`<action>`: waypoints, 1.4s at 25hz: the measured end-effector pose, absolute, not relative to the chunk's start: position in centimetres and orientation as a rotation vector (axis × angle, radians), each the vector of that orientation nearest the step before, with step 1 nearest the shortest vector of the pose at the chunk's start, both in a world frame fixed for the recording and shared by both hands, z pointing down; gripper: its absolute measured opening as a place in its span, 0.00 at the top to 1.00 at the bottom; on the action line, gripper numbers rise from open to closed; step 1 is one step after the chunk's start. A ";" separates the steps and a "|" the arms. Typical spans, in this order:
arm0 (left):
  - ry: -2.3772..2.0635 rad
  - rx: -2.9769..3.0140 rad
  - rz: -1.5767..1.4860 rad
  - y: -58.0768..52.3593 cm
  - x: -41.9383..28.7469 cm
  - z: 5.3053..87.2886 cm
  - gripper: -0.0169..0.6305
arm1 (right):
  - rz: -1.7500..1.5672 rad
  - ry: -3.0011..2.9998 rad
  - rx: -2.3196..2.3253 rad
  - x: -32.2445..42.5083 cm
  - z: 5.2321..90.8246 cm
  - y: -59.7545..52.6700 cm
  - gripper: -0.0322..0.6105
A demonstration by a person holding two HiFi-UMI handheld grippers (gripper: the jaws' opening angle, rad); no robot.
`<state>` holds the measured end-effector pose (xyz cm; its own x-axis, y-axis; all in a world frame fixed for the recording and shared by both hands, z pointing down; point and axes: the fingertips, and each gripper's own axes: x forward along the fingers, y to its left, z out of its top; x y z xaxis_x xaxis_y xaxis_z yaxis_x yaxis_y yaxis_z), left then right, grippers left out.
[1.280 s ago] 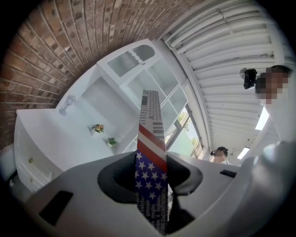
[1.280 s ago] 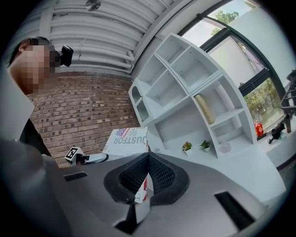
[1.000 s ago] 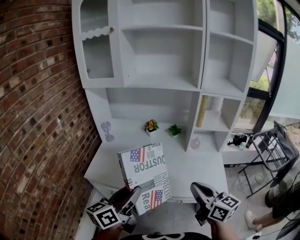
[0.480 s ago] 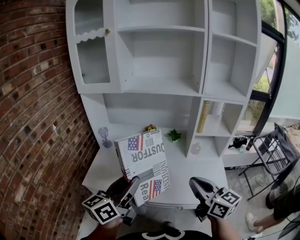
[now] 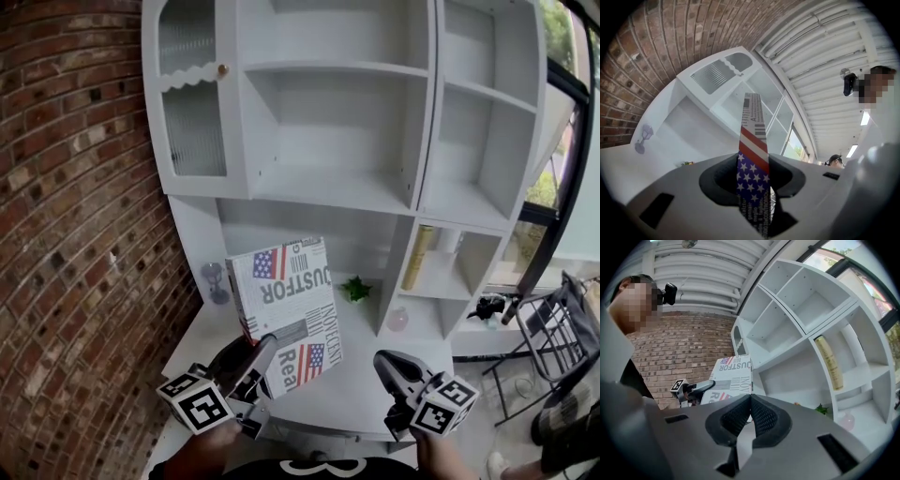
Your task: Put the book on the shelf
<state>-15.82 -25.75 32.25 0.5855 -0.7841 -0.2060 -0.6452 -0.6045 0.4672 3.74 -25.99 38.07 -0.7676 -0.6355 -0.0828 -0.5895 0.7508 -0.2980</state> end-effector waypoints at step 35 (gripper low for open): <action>-1.631 2.899 -0.692 -41.3 -12.9 10.0 0.74 | -0.120 2.974 -0.813 3.6 34.4 -39.6 0.93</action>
